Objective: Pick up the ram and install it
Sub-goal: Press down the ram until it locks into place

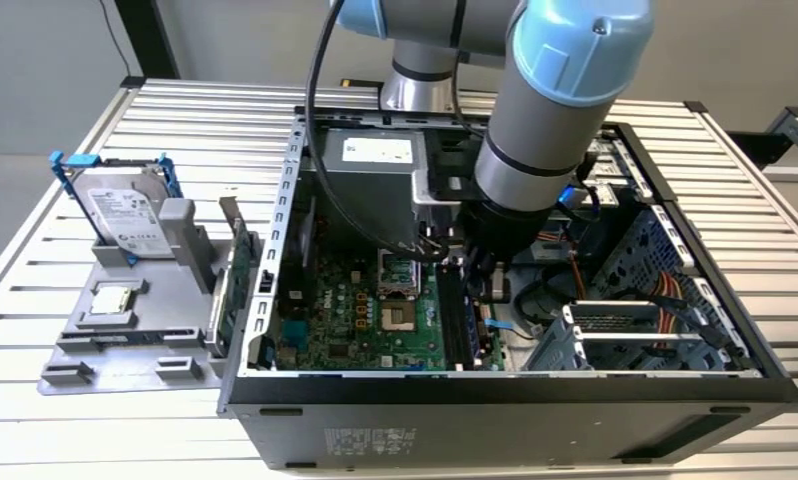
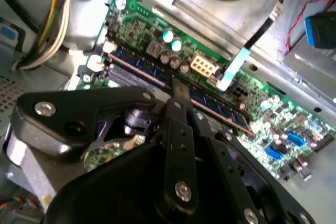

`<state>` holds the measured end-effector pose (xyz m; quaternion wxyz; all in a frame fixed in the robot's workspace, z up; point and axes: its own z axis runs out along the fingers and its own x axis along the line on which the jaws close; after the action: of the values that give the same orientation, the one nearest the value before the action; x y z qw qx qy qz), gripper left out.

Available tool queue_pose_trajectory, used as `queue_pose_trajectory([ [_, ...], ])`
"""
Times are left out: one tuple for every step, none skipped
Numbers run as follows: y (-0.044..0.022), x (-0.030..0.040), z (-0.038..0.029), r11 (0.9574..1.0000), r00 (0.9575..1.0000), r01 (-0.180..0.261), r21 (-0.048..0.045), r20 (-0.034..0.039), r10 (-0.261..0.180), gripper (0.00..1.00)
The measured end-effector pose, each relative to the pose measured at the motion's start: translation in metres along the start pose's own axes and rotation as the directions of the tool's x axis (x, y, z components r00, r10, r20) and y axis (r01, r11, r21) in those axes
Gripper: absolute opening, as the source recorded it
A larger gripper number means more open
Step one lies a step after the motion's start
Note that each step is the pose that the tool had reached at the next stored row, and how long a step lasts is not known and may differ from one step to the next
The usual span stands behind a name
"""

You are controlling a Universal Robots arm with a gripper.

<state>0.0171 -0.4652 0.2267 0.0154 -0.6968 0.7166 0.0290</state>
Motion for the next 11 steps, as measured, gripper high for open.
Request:
queue_pose_trajectory([
  [0.0001, 0.0000, -0.0051, 1.0000, 1.0000, 0.000, -0.0006, -0.0014, 0.000, 0.00],
  [0.0003, -0.0002, -0.0099, 1.0000, 1.0000, 0.000, -0.0009, -0.0016, 0.000, 0.00],
  [0.0004, -0.0005, -0.0143, 1.0000, 1.0000, 0.000, -0.0013, -0.0016, 0.000, 0.00],
  [0.0004, -0.0007, -0.0183, 1.0000, 1.0000, 0.000, -0.0022, -0.0020, 0.000, 0.00],
  [0.0005, -0.0009, -0.0213, 1.0000, 1.0000, 0.000, -0.0033, -0.0017, 0.000, 0.00],
  [0.0005, -0.0011, -0.0246, 1.0000, 1.0000, 0.000, -0.0047, -0.0020, 0.000, 0.00],
  [0.0006, -0.0013, -0.0277, 1.0000, 1.0000, 0.000, -0.0059, -0.0017, 0.000, 0.00],
  [0.0007, -0.0015, -0.0313, 1.0000, 1.0000, 0.000, -0.0074, -0.0020, 0.000, 0.00],
  [0.0007, -0.0016, -0.0332, 1.0000, 1.0000, 0.000, -0.0087, -0.0023, 0.000, 0.00],
  [0.0007, -0.0017, -0.0332, 1.0000, 1.0000, 0.000, -0.0087, -0.0019, 0.000, 0.00],
  [0.0008, -0.0017, -0.0332, 1.0000, 1.0000, 0.000, -0.0088, -0.0019, 0.000, 0.00],
])
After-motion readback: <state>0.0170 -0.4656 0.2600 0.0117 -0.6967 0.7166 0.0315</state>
